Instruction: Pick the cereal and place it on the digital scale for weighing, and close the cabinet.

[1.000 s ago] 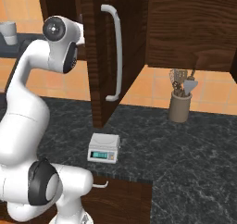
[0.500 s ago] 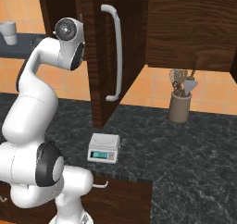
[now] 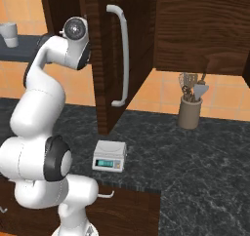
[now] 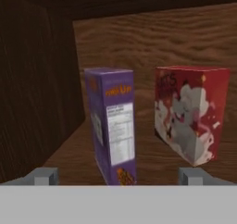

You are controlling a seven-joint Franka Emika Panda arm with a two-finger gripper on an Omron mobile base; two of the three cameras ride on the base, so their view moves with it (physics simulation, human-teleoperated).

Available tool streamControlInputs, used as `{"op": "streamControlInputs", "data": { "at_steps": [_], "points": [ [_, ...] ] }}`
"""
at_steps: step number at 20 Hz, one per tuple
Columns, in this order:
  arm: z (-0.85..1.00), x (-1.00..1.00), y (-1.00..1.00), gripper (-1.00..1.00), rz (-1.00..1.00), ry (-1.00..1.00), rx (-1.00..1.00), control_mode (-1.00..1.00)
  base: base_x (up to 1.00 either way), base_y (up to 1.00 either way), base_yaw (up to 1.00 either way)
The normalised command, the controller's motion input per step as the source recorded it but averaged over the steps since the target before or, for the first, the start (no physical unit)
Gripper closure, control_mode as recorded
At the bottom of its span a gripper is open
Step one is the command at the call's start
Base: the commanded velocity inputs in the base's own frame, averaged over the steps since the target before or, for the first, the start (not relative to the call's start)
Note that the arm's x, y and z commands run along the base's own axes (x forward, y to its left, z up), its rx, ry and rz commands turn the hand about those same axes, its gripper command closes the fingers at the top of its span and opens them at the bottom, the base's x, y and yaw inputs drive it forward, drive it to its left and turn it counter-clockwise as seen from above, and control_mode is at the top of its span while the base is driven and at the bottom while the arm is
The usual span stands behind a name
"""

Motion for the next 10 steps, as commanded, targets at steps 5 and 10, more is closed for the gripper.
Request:
{"op": "streamControlInputs", "data": {
  "at_steps": [5,10],
  "points": [
    [0.00,0.40,0.01,-1.00,0.05,0.00,0.00,-1.00,0.00,0.00,0.00],
    [0.00,0.38,0.06,-1.00,0.05,0.00,0.00,-1.00,0.00,0.00,0.00]
  ]
}}
